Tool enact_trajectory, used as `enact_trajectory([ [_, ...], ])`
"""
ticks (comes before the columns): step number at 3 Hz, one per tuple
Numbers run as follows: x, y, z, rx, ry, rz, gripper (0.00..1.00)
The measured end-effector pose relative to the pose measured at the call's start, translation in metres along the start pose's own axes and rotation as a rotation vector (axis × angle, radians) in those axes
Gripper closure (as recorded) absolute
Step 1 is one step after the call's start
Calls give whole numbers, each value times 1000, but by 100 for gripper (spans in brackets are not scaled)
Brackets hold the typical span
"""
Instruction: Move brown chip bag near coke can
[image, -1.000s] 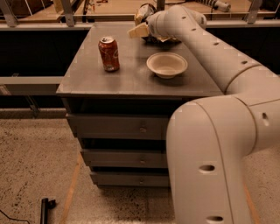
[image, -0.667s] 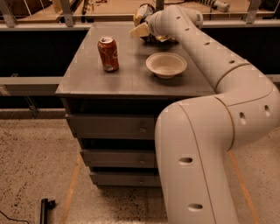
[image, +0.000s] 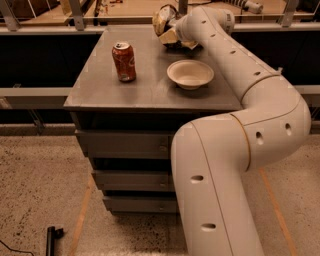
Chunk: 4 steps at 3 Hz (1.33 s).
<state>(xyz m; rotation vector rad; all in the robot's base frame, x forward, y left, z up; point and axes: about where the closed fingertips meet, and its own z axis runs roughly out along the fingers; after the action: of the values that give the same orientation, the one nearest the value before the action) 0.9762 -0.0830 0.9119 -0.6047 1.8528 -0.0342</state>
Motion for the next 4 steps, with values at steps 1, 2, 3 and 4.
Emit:
enact_trajectory([
  [1, 2, -2, 0, -11, 9, -16, 41],
  [2, 4, -1, 0, -29, 13, -15, 64],
  [3, 6, 1, -1, -50, 16, -12, 88],
  [4, 5, 6, -5, -87, 11, 1, 100],
])
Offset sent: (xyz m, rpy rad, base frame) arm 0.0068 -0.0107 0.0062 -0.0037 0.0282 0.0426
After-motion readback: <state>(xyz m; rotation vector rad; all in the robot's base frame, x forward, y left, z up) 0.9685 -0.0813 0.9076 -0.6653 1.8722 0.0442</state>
